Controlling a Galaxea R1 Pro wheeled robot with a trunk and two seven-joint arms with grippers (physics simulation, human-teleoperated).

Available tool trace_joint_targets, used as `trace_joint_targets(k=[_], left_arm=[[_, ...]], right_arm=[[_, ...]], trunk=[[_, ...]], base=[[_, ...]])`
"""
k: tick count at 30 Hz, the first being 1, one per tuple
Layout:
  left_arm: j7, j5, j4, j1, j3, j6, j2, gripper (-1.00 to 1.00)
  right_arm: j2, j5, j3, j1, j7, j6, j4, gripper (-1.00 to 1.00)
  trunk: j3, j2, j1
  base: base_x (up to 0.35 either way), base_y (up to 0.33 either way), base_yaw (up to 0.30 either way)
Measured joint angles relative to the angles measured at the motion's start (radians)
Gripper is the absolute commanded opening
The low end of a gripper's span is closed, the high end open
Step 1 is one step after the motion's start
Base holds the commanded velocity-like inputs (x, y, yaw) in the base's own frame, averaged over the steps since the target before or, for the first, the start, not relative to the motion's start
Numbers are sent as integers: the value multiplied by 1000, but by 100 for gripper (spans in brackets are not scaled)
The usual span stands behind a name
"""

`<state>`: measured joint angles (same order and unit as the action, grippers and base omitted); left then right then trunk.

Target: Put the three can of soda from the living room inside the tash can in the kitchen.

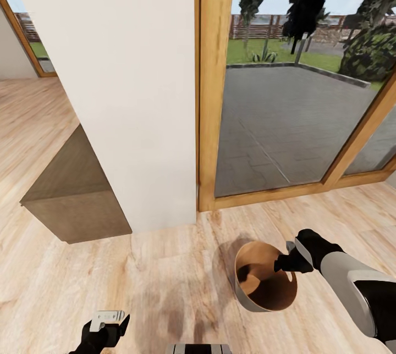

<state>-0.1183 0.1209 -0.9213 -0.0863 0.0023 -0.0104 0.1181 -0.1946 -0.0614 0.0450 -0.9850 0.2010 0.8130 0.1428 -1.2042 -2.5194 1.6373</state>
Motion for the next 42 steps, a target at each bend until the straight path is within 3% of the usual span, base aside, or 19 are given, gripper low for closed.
trace_joint_targets(k=[11,14,23,24,38,42], left_arm=[[0,0,-1,0,1,1,0,100],[0,0,0,0,0,1,0,100],[0,0,-1,0,1,1,0,100],[0,0,-1,0,1,1,0,100],[0,0,-1,0,1,1,0,100],[0,0,-1,0,1,1,0,100]], right_arm=[[0,-3,0,0,0,0,0,100],[2,-25,0,0,0,-1,0,100],[3,-55,-2,0,0,-11,0,100],[3,-56,-2,0,0,-12,0,-100],[2,-75,7,0,0,-17,0,-100],[2,-62,2,0,1,-16,0,-100]], trunk=[[-8,0,1],[-19,-1,2],[-19,-1,2],[-19,-1,2],[-19,-1,2],[-16,-1,2]], base=[[0,0,0],[0,0,0],[0,0,0],[0,0,0],[0,0,0],[0,0,0]])
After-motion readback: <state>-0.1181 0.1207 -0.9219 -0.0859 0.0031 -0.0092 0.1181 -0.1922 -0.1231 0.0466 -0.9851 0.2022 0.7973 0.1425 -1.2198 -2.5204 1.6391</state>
